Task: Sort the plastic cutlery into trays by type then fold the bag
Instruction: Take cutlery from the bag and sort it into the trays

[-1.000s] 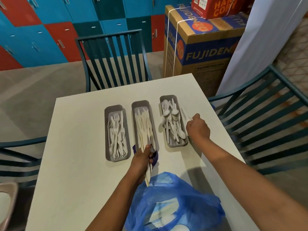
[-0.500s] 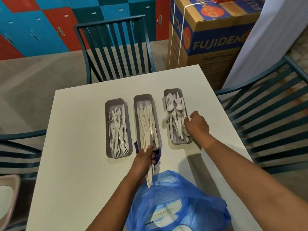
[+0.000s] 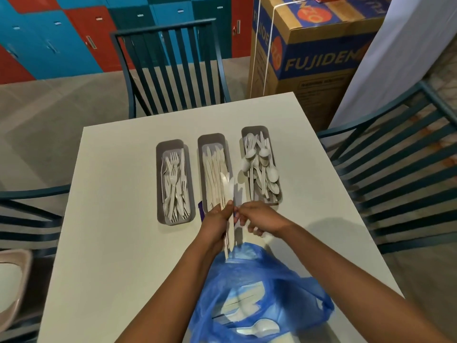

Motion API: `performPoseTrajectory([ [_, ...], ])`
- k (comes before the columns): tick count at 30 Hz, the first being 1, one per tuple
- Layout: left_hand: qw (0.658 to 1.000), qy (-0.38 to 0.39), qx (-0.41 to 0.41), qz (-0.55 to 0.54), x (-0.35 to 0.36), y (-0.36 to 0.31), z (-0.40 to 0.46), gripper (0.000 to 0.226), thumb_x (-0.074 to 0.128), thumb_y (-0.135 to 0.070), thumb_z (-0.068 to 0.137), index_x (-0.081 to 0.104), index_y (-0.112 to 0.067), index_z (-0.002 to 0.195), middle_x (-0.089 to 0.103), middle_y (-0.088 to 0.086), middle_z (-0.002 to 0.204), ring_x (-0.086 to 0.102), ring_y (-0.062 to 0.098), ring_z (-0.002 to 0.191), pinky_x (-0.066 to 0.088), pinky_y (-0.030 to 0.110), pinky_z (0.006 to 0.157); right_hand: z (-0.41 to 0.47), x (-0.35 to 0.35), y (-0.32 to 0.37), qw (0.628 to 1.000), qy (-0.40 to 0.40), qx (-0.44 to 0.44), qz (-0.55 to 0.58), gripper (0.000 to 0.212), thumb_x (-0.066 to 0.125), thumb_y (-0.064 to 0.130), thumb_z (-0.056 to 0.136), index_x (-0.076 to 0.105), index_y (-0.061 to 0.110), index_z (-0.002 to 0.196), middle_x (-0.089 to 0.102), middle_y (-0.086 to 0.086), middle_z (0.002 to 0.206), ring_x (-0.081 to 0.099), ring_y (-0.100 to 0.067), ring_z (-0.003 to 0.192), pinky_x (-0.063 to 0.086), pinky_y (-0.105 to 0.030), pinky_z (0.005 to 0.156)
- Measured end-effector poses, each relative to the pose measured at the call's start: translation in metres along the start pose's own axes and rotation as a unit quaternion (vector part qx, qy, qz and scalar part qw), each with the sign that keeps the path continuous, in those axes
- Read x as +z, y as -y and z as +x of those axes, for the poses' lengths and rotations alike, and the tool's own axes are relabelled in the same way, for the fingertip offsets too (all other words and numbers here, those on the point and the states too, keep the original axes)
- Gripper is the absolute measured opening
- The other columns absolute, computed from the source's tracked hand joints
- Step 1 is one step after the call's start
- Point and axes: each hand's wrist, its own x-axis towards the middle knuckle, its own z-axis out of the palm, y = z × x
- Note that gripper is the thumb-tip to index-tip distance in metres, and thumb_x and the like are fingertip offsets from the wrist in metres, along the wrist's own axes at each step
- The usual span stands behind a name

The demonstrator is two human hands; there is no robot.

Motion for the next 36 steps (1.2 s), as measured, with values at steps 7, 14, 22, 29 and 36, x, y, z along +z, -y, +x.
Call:
performPoseTrajectory([
  [7,0.999,-0.007,-0.003,0.044,0.005,0.012,-0.011,0.016,0.06,-0.017,0.091,0.063,-0.005,0.101,0.07,0.01,0.082,0.066,0.016,0.064,0.054,0.025,0.061,-0.007,0.009,0.002,0.982,-0.081,-0.02,0.167,0.025,0.053,0.019,0.095,0.05,0.013,0.071,0.054,-0.005,0.066,0.054,-0.016,0.052,0.035,-0.022,0.044],
  [14,0.996,-0.006,0.017,0.087,0.004,0.011,-0.017,0.025,0.049,-0.022,0.097,0.064,-0.002,0.098,0.065,-0.001,0.057,0.06,0.007,0.048,0.048,0.018,0.048,0.006,0.0,0.012,0.972,-0.122,0.012,0.201,0.011,0.045,0.012,0.094,0.052,0.009,0.087,0.054,-0.008,0.071,0.056,-0.019,0.057,0.043,-0.024,0.044],
  [22,0.996,-0.064,-0.028,-0.063,-0.025,0.005,-0.009,0.024,0.041,-0.006,0.092,0.059,-0.007,0.076,0.056,0.007,0.063,0.049,0.014,0.05,0.046,0.022,0.052,0.03,0.002,0.022,0.984,-0.106,0.099,0.1,0.022,0.043,0.02,0.092,0.049,0.013,0.072,0.052,-0.006,0.071,0.046,-0.023,0.056,0.042,-0.033,0.056],
  [29,0.995,-0.074,-0.02,-0.066,-0.049,-0.009,0.0,0.017,0.048,-0.017,0.096,0.059,-0.004,0.096,0.065,0.008,0.068,0.062,0.013,0.054,0.051,0.019,0.053,0.056,0.018,0.052,0.992,-0.119,0.049,-0.011,0.024,0.055,0.012,0.087,0.047,0.011,0.065,0.058,-0.008,0.076,0.047,-0.015,0.055,0.032,-0.022,0.047],
  [36,0.996,-0.065,-0.013,-0.065,-0.056,-0.008,0.004,0.019,0.048,-0.017,0.097,0.061,-0.004,0.094,0.07,0.006,0.069,0.068,0.013,0.059,0.055,0.019,0.055,0.077,0.014,0.077,0.988,-0.143,0.001,-0.063,0.042,0.054,0.03,0.092,0.051,0.009,0.127,0.058,-0.012,0.124,0.063,-0.028,0.093,0.05,-0.031,0.077],
])
